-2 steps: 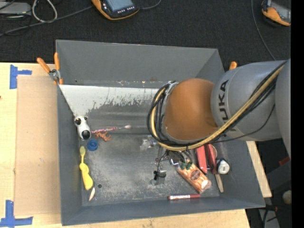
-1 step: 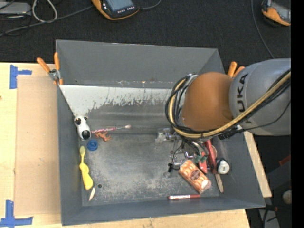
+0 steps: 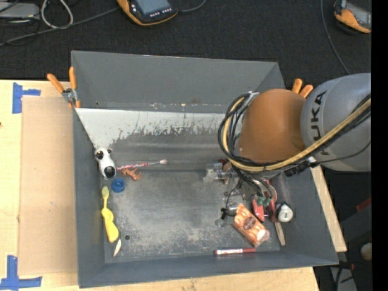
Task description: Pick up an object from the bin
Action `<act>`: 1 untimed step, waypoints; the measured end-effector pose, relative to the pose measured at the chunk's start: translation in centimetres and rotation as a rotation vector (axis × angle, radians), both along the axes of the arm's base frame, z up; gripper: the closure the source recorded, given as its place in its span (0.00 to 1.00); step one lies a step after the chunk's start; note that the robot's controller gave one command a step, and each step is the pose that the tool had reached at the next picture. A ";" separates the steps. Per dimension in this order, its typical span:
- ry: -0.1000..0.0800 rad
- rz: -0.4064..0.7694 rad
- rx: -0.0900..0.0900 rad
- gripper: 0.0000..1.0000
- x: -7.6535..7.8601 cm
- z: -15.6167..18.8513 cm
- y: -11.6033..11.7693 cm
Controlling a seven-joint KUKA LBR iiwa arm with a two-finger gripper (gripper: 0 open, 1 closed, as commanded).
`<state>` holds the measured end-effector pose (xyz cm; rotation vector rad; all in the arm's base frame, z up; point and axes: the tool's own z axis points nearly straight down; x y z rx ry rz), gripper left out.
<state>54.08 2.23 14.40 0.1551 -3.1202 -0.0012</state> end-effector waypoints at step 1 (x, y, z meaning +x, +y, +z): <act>-0.003 -0.130 -0.003 0.00 -1.6 -1.6 -4.9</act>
Offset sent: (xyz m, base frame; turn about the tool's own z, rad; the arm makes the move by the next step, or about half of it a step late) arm -0.0204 -0.0643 0.0474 0.1781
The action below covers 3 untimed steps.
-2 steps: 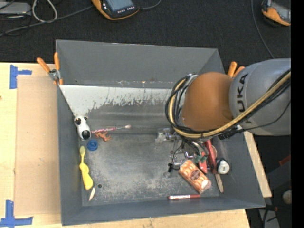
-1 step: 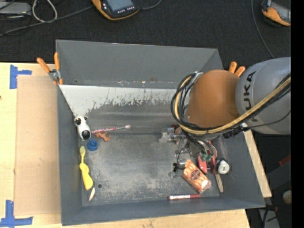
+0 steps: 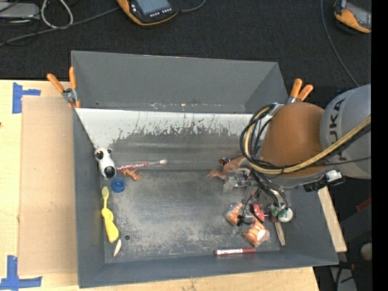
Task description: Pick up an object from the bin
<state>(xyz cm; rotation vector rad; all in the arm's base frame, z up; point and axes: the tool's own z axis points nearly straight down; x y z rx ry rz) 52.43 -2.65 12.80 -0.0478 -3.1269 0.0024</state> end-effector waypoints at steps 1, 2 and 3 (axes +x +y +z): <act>-0.001 -0.036 0.002 0.00 -0.4 3.9 -1.2; -0.004 0.018 0.001 0.00 -1.0 -0.4 -4.4; -0.015 0.153 0.004 0.00 1.2 -5.0 -7.9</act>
Offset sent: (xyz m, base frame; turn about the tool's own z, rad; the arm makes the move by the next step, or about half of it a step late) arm -0.0186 -0.0692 -0.0580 -0.0630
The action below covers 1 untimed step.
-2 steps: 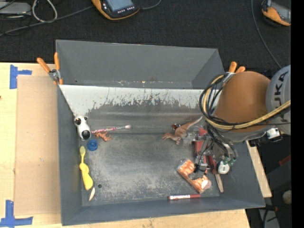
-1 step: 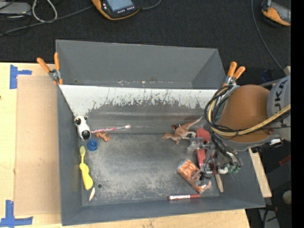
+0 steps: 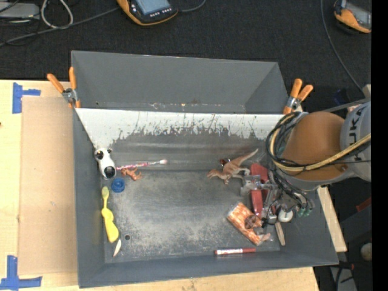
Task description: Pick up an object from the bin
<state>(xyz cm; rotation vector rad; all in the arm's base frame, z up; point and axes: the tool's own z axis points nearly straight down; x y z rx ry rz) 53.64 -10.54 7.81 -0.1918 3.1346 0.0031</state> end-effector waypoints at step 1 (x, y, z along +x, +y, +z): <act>0.015 -0.239 -0.002 1.00 -3.3 -0.7 2.7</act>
Offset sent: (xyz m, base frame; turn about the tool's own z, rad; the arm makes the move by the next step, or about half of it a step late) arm 0.0000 0.0000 0.0000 0.0000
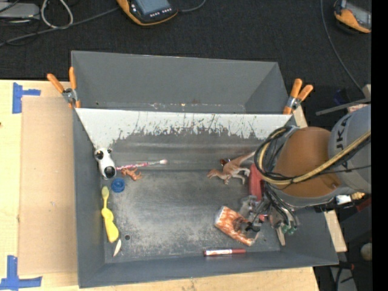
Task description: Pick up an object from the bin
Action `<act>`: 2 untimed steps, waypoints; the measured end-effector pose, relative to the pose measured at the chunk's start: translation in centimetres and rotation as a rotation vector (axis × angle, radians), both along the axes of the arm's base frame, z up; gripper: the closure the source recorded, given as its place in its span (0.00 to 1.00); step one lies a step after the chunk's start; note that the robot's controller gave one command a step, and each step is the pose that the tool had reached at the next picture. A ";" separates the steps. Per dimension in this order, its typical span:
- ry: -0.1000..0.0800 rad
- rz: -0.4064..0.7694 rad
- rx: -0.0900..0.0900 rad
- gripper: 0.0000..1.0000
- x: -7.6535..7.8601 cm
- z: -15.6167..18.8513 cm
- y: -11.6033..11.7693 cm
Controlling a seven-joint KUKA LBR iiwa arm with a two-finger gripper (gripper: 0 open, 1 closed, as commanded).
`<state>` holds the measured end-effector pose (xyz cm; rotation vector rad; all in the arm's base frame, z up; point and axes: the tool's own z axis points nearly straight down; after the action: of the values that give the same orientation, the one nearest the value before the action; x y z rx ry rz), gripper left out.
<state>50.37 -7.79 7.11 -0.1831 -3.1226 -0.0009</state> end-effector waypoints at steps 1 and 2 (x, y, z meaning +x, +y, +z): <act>0.000 -0.001 0.000 1.00 0.0 0.0 0.0; 0.007 0.033 0.002 1.00 0.0 6.8 0.4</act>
Offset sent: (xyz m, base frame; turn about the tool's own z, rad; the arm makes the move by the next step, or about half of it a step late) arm 0.0026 0.0066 0.1110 -0.0551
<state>50.35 -7.39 13.86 -0.1319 -3.1182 -0.0029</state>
